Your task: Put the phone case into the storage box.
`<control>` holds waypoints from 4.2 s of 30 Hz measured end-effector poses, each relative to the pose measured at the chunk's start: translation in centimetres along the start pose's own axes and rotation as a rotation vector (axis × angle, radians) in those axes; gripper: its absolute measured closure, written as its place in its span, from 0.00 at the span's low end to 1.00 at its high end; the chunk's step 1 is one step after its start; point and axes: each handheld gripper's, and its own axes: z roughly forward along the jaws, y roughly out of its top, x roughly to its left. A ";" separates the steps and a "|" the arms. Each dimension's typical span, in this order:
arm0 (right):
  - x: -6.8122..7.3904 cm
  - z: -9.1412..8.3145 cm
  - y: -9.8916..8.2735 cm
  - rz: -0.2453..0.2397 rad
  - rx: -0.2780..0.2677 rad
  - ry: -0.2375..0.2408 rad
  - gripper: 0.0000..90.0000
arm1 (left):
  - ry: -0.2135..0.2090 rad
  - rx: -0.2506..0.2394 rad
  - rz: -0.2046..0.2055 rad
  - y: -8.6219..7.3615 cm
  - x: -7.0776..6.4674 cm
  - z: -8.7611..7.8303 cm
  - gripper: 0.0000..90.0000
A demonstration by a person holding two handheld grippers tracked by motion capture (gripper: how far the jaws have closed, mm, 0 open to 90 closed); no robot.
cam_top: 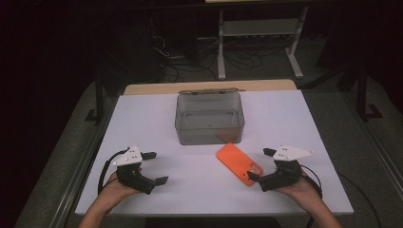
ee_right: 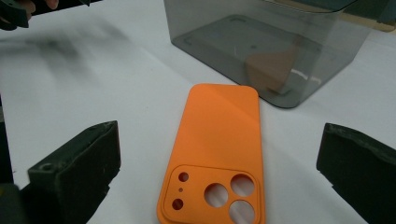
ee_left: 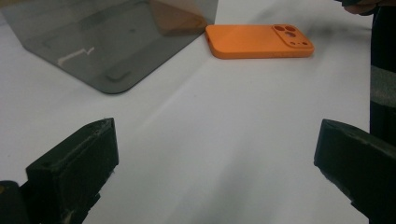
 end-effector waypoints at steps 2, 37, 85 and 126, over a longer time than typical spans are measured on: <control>0.0 0.0 0.0 0.003 -0.002 -0.001 0.00 | 0.002 0.000 -0.003 0.0 0.0 0.0 0.00; 0.1 0.9 1.5 -0.001 0.032 -0.042 0.00 | 0.010 -0.019 -0.004 0.0 0.1 0.1 0.00; -0.5 4.0 5.2 0.022 0.009 -0.052 0.00 | 0.009 -0.037 -0.021 -0.1 0.1 0.0 0.00; -0.7 5.6 6.5 0.003 0.069 -0.058 0.00 | 0.006 -0.034 -0.016 -0.2 0.2 -0.2 0.00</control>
